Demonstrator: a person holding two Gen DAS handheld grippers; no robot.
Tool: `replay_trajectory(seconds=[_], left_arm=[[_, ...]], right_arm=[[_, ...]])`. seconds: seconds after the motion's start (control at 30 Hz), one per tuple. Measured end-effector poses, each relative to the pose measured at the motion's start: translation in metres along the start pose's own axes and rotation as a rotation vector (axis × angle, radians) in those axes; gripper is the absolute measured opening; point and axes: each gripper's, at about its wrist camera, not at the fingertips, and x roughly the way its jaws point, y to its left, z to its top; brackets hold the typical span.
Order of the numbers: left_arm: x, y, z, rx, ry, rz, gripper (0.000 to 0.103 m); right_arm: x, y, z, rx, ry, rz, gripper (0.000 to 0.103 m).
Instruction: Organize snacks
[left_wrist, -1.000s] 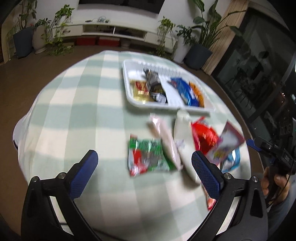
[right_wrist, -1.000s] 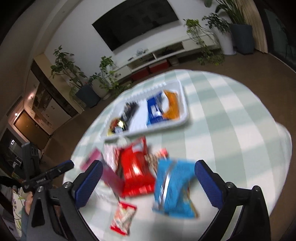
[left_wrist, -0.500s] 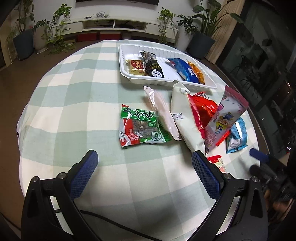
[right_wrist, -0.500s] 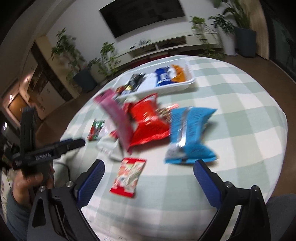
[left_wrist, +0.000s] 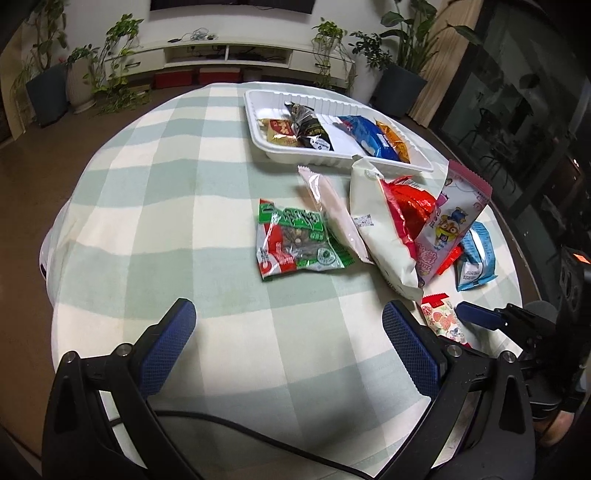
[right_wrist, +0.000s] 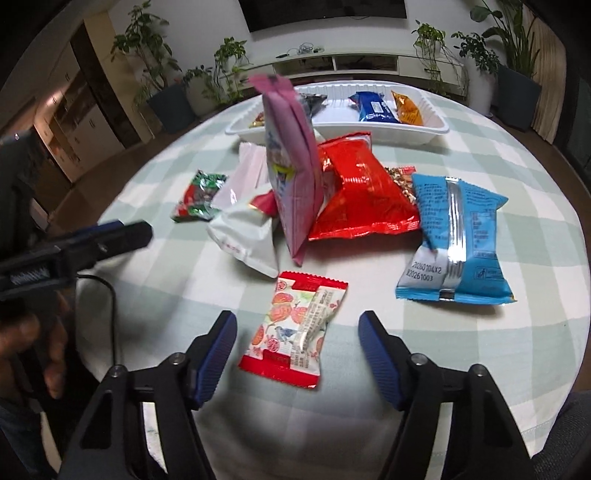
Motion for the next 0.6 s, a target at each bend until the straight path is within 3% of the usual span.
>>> replay_trajectory(seconds=[0.23,0.37,0.6], left_arm=[[0.012,-0.010,0.026,0.200,0.017,0.018,0.102],[0.026,-0.019,0.042,0.374,0.054,0.029,0.102],[0.054,-0.034,0.062,0.662,0.135,0.013,0.102]], right_arm=[[0.002,0.006,-0.001,-0.066,-0.018,-0.043,0.056],[0.000,0.001,-0.001,-0.072,-0.014,-0.047,0.044],[-0.004,-0.006,-0.001,-0.069,0.008,-0.024,0.040]])
